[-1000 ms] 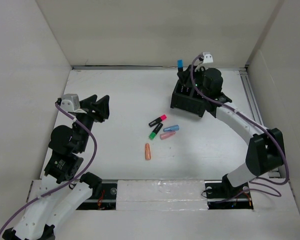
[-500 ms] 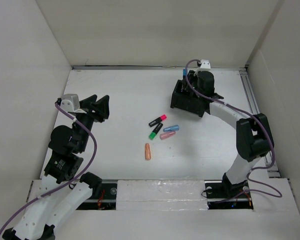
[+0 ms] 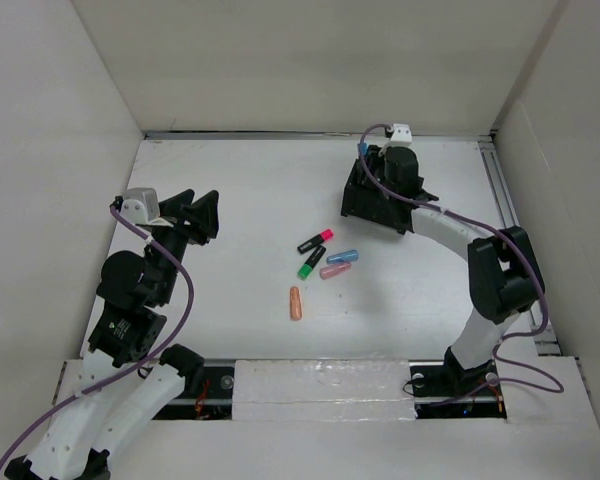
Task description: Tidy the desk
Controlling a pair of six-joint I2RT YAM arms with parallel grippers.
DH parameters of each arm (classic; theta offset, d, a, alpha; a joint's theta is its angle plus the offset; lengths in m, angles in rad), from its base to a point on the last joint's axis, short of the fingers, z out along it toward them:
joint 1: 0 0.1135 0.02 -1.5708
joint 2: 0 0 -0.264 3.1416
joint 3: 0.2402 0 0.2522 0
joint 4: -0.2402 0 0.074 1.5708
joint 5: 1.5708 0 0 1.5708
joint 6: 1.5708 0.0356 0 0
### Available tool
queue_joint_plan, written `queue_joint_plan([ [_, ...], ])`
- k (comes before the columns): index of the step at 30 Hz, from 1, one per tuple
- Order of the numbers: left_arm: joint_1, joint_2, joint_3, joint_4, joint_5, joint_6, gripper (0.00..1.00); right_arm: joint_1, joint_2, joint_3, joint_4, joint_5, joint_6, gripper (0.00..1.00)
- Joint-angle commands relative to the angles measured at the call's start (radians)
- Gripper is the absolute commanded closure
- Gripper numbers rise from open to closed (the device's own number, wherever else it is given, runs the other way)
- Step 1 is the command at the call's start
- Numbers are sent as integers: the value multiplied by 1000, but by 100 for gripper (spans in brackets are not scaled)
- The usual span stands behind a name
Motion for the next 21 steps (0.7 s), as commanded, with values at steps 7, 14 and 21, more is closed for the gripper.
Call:
queue_joint_plan([
  [7,-1,-9,-2,54,10,3,52,16,-50,-6,31,74,-6,39],
  [14,-1,-2,0,54,14,1,52,101,-188,-88,26,68,18,83],
  [21,-1,-3,0,54,16,-2,52,349,-239,-285,5,95,135,100],
])
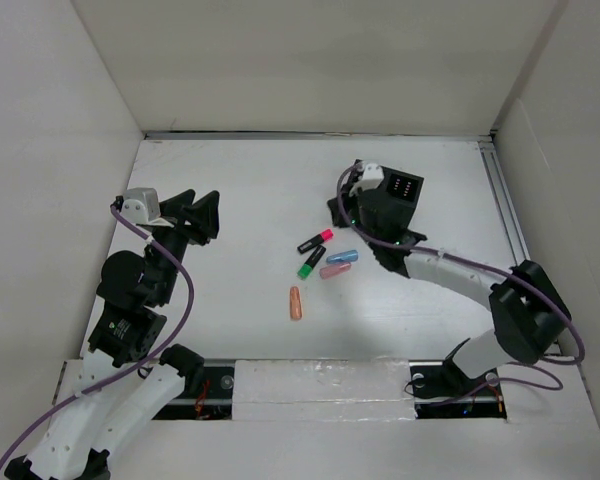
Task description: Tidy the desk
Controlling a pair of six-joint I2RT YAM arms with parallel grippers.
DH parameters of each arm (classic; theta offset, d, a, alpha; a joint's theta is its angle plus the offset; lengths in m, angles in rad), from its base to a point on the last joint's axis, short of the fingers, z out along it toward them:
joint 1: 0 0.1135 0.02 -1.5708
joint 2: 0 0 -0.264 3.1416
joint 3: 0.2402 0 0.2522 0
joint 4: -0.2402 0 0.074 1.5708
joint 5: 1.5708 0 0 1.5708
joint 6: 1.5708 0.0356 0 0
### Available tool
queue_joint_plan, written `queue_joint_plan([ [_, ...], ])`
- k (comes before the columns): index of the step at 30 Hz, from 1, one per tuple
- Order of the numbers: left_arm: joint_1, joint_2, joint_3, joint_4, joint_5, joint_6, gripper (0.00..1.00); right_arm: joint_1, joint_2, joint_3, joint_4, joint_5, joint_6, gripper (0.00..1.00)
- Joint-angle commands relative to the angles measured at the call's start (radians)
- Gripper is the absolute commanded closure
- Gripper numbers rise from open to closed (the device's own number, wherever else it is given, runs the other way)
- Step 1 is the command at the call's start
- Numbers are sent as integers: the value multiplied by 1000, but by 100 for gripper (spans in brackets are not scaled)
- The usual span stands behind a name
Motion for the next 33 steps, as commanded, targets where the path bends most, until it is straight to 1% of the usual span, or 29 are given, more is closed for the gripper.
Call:
queue_joint_plan([
  [1,-1,-5,1,53,18,-3,52,98,18,-75,-36,16,61,85],
  [3,-1,-11,3,56,27,-4,52,135,38,-72,-105,-9,56,66],
  [4,-1,-13,0,54,24,-4,52,144,45,-69,-128,-13,56,48],
  [7,-1,-14,1,54,23,-4,52,153,79,-75,-139,-46,53,28],
  [13,-1,-17,3,53,14,-3,52,121,159,-46,-100,-87,68,22],
  [19,-1,-14,1,53,20,-6,52,84,235,12,-82,-82,88,20],
  [25,-1,-14,3,54,34,-7,52,64,334,113,-99,-132,93,19],
  [27,-1,-17,1,57,38,-9,52,64,396,167,-129,-142,93,19],
  [30,-1,-17,1,54,29,-7,52,64,436,227,-183,-147,96,19],
  [31,-1,-23,1,54,31,-7,51,73,455,244,-203,-132,96,22],
  [33,-1,-23,0,56,32,-7,51,84,450,241,-206,-121,101,23],
])
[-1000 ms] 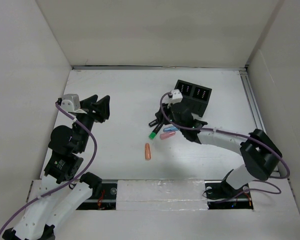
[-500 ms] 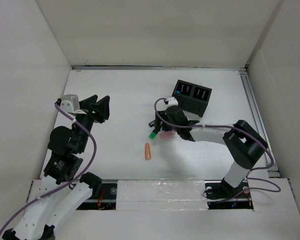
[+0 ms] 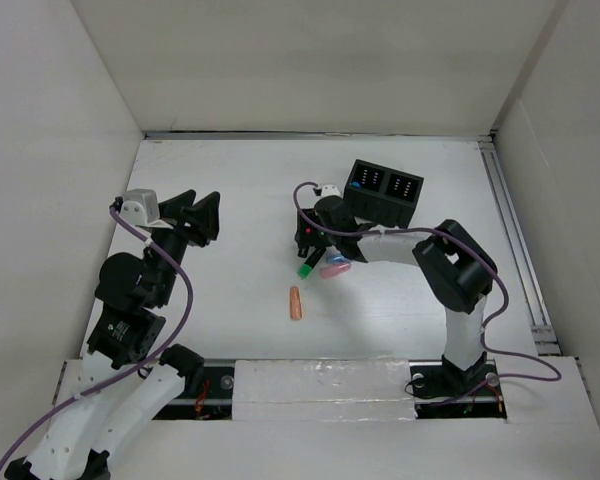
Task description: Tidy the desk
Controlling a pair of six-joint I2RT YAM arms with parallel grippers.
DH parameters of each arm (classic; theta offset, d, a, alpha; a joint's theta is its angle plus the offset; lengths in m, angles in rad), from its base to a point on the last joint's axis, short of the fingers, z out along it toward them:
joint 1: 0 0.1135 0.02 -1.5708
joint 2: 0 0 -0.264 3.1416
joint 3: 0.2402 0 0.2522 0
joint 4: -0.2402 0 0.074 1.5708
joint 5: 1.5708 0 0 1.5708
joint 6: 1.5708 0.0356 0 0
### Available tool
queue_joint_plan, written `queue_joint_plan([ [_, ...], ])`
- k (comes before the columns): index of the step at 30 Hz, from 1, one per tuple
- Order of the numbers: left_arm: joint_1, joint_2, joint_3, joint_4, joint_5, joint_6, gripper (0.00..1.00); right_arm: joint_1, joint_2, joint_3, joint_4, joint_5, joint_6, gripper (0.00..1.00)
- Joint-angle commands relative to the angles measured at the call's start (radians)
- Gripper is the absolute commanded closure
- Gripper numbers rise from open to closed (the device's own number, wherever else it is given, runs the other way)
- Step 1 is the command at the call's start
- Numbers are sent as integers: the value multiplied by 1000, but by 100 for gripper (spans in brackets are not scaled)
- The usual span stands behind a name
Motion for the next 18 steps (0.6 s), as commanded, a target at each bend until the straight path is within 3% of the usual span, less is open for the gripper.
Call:
queue_joint_plan([
  [1,-1,-17,-2,57,9,-7,51,16,-11,29,-11,30,14,23],
  [4,-1,-10,1,56,12,-10,52,27,-52,-35,40,47,-8,24],
  [10,-1,-6,4,54,23,-10,52,17,23,52,-50,17,-22,24],
  [18,-1,-17,1,57,26,-12,51,70,110,185,-198,162,-50,38],
])
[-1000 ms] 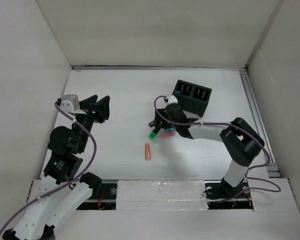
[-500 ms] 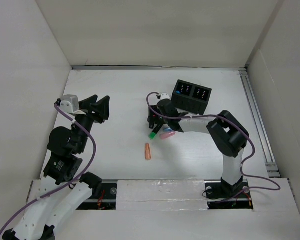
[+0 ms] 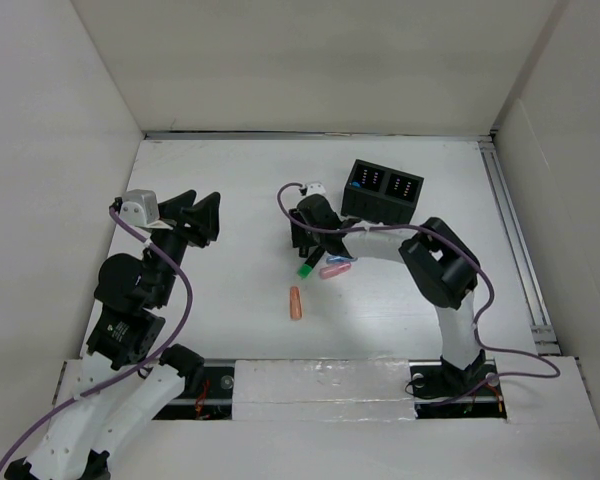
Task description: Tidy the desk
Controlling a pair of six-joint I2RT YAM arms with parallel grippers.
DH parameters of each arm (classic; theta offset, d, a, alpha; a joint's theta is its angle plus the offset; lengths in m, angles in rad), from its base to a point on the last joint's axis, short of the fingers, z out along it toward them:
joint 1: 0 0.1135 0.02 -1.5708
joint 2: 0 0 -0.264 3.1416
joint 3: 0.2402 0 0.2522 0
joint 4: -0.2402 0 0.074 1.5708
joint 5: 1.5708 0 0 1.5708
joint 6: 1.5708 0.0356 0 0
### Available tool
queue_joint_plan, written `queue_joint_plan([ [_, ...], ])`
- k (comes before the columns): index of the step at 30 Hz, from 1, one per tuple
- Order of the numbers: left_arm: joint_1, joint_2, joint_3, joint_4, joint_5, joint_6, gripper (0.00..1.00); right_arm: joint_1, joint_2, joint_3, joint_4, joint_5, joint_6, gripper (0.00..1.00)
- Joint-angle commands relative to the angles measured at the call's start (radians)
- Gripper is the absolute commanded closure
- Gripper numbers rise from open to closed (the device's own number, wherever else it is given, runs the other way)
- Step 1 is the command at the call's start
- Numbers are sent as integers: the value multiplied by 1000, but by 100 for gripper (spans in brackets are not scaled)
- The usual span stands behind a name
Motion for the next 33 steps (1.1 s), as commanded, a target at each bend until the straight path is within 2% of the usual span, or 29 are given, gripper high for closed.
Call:
queue_joint_plan([
  [1,-1,-12,3,58,19,-11,51,37,24,59,-106,104,-18,39],
  [5,-1,-16,6,55,26,-15,51,48,47,87,-145,147,-30,44],
  [10,-1,-19,4,55,20,-14,51,110,88,143,-224,304,-53,56],
  [14,-1,-24,3,57,17,-12,51,121,106,179,-232,313,-70,79],
  [17,-1,-19,4,57,19,-12,51,112,100,209,-209,227,-75,87],
  [18,-1,-19,1,57,19,-12,51,112,85,203,-186,195,-67,88],
  [22,-1,-12,4,52,7,-11,51,23,-82,66,85,-30,-39,90],
  [23,-1,-12,3,58,13,-9,52,-48,-143,29,153,-108,-14,90],
  [26,-1,-9,1,57,8,-9,51,-95,-237,-25,233,-191,-6,90],
  [33,-1,-9,3,57,10,-12,51,-241,-383,-68,229,-84,-33,90],
])
